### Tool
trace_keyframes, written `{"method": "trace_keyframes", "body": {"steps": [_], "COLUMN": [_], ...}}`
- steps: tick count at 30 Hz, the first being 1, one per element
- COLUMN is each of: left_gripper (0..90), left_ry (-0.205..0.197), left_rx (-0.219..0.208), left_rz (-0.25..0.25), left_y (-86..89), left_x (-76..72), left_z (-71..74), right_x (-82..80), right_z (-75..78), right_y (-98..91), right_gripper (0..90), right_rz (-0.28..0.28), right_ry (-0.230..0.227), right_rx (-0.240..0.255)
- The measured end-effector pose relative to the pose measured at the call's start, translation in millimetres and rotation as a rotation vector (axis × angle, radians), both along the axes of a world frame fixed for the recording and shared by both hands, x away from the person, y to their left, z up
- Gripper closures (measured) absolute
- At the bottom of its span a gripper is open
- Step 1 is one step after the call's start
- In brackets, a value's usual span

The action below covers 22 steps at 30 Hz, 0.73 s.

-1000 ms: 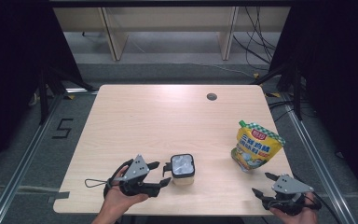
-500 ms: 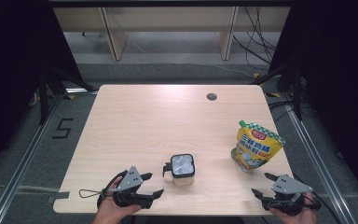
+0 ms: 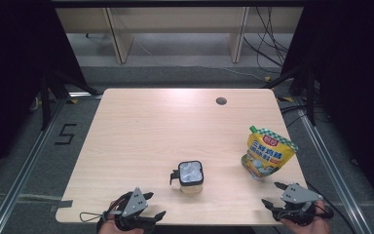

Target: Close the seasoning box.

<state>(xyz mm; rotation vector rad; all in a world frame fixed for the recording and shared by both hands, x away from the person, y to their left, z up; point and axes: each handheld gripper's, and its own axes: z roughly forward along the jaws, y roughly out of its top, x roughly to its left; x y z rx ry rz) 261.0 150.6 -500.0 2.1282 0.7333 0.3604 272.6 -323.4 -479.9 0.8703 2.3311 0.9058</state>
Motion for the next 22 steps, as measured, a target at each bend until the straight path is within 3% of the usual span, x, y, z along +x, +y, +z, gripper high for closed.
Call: {"method": "trace_keyframes", "body": {"steps": [2, 3, 4, 8, 9, 12, 13, 15, 16, 21, 22], "left_gripper": [27.6, 27.5, 27.3, 26.8, 26.8, 26.6, 26.6, 26.5, 26.4, 26.4, 26.4], "left_ry": [0.005, -0.001, 0.0, 0.003, 0.004, -0.003, -0.001, 0.004, 0.01, 0.002, 0.006], "left_rx": [-0.014, 0.03, -0.004, 0.039, 0.013, 0.038, 0.017, 0.037, 0.016, 0.037, 0.023], "left_rz": [0.007, -0.003, 0.016, 0.003, 0.006, 0.002, 0.007, 0.012, 0.021, 0.013, 0.017], "left_y": [-2.3, -1.4, -4.8, -4.3, -5.5, -3.8, -4.5, -3.2, -4.4, -2.5, -2.9], "left_x": [-1.7, -0.4, -1.1, 1.6, 1.2, 2.9, 2.5, 3.3, 2.6, 5.1, 5.1], "left_z": [-3.7, -3.4, -5.4, -7.1, -9.1, -8.3, -8.9, -8.6, -9.7, -10.2, -10.6], "right_x": [2.3, 2.1, 2.1, 2.4, 2.8, 2.8, 3.0, 3.0, 2.8, 2.8, 3.0], "right_z": [-0.6, -0.6, -1.3, -2.8, -2.8, -3.5, -3.8, -4.2, -4.0, -4.5, -4.7], "right_y": [-0.8, -0.5, 0.2, 1.4, 1.8, 2.4, 2.7, 2.9, 2.8, 3.4, 3.4], "right_gripper": [29.0, 28.8, 28.5, 28.3, 28.2, 28.1, 28.1, 28.1, 28.1, 27.8, 27.6], "right_rz": [0.031, 0.032, 0.032, 0.05, 0.05, 0.054, 0.055, 0.056, 0.051, 0.05, 0.052], "right_ry": [-0.014, -0.008, -0.005, 0.007, 0.005, 0.008, 0.01, 0.011, 0.013, 0.019, 0.02], "right_rx": [-0.022, -0.025, -0.029, -0.053, -0.054, -0.058, -0.058, -0.062, -0.063, -0.07, -0.071]}}
